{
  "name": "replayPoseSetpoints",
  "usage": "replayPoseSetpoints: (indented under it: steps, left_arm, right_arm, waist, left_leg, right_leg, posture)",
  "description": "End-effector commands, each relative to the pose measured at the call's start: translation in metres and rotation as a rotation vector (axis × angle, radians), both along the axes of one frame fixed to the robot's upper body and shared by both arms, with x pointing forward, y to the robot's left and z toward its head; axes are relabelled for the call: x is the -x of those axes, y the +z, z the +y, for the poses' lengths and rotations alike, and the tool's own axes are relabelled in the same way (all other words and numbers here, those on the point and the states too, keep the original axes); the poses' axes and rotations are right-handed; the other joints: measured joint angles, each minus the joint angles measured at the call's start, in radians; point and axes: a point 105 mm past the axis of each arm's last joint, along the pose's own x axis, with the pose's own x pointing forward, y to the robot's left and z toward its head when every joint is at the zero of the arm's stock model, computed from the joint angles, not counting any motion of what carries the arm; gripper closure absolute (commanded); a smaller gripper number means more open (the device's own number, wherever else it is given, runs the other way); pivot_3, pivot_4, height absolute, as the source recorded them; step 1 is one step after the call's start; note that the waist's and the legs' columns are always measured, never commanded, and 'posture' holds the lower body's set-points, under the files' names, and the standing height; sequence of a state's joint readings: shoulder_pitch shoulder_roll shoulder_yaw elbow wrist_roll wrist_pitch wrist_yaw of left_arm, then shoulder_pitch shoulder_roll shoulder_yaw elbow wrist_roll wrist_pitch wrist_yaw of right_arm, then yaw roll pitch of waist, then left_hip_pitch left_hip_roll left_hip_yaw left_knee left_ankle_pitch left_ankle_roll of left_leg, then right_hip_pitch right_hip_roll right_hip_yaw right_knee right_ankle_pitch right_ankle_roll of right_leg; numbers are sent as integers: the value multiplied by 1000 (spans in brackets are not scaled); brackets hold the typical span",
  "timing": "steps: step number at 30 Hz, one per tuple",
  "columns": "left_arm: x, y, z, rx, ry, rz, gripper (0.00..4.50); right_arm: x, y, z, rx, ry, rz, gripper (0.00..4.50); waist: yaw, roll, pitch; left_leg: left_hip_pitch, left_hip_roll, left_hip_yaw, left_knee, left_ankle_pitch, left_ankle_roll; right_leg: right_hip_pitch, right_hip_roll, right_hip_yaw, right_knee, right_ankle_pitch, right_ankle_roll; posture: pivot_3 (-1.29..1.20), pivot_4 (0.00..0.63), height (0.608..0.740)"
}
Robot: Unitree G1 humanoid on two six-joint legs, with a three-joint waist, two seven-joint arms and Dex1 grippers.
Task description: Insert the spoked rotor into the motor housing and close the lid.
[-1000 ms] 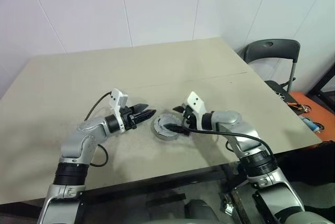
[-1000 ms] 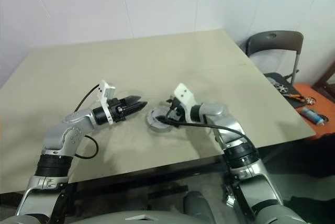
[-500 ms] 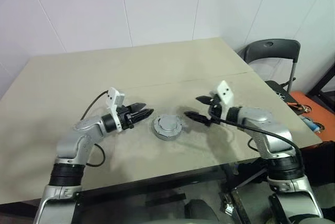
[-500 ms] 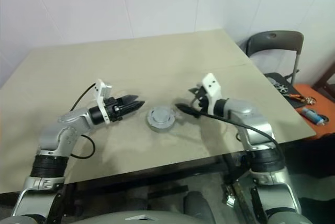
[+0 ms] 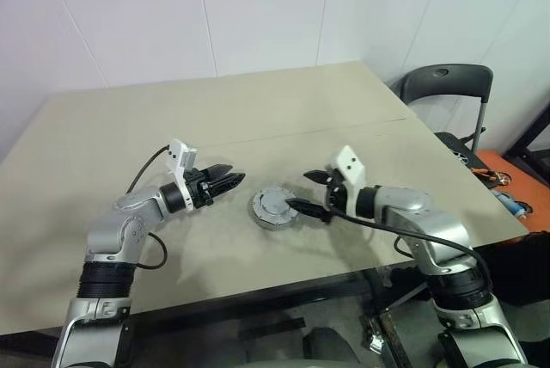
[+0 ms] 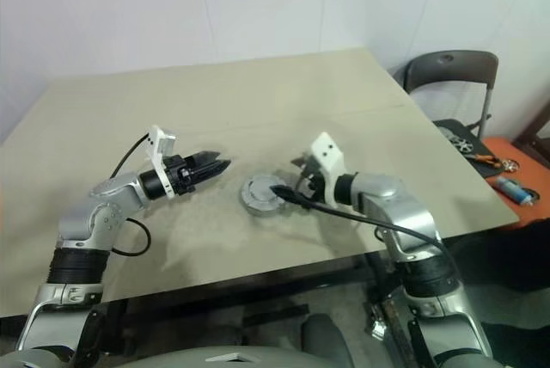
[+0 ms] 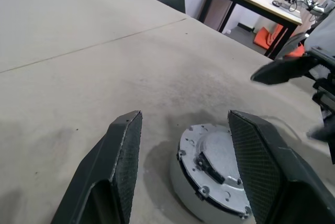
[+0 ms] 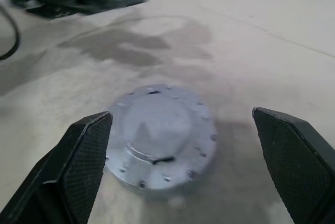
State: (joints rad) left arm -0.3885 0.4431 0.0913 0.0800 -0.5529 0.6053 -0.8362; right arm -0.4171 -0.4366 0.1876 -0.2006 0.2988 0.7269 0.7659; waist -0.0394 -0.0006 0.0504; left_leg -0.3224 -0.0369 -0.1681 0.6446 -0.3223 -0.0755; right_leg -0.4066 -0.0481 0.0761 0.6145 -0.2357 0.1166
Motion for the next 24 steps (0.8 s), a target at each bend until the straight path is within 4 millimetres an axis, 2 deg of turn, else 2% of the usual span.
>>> replayPoseSetpoints:
  steps: [1, 4, 8, 13, 15, 21, 24]
  left_arm:
    - [-1, 11, -4, 0, -15, -50, 1712]
    - [-1, 12, -3, -1, -8, -54, 1712]
    - [0, 11, 2, -5, 9, -52, 1712]
    - [6, 7, 12, -11, 26, -46, 1712]
    - [6, 7, 14, -14, 30, -44, 1712]
    - [6, 8, 10, -14, 17, -50, 1712]
    - [8, 8, 13, -15, 15, -49, 1712]
  right_arm:
    - [-8, -3, 16, 28, 43, -41, 27]
    - [-11, -8, 18, 38, 52, -43, 27]
    - [-15, -1, 16, 13, 46, -49, 27]
    - [-11, 14, -3, -34, 42, -41, 27]
    - [-12, 11, -7, -23, 22, -41, 27]
    - [-10, 7, 0, -30, 19, -38, 27]
    - [-15, 4, -17, -20, -46, -29, 27]
  waist:
    - [-1, 0, 0]
    - [2, 0, 0]
    - [6, 0, 0]
    - [5, 0, 0]
    - [5, 0, 0]
    - [4, 0, 0]
    - [5, 0, 0]
  left_leg:
    - [0, 0, 0, 0, 0, 0]
    - [0, 0, 0, 0, 0, 0]
    - [-1, 0, 0, 0, 0, 0]
    - [-1, 0, 0, 0, 0, 0]
    - [-1, 0, 0, 0, 0, 0]
    - [0, 0, 0, 0, 0, 0]
    - [0, 0, 0, 0, 0, 0]
  right_leg:
    - [0, 0, 0, 0, 0, 0]
    - [0, 0, 0, 0, 0, 0]
    - [0, -1, 0, 0, 0, 0]
    - [0, -1, 0, 0, 0, 0]
    - [0, 0, 0, 0, 0, 0]
    - [0, 0, 0, 0, 0, 0]
    - [0, 0, 0, 0, 0, 0]
  posture:
    - [0, 0, 740]
    - [0, 0, 740]
    - [0, 0, 740]
    - [0, 0, 740]
    - [0, 0, 740]
    - [0, 0, 740]
    - [0, 0, 740]
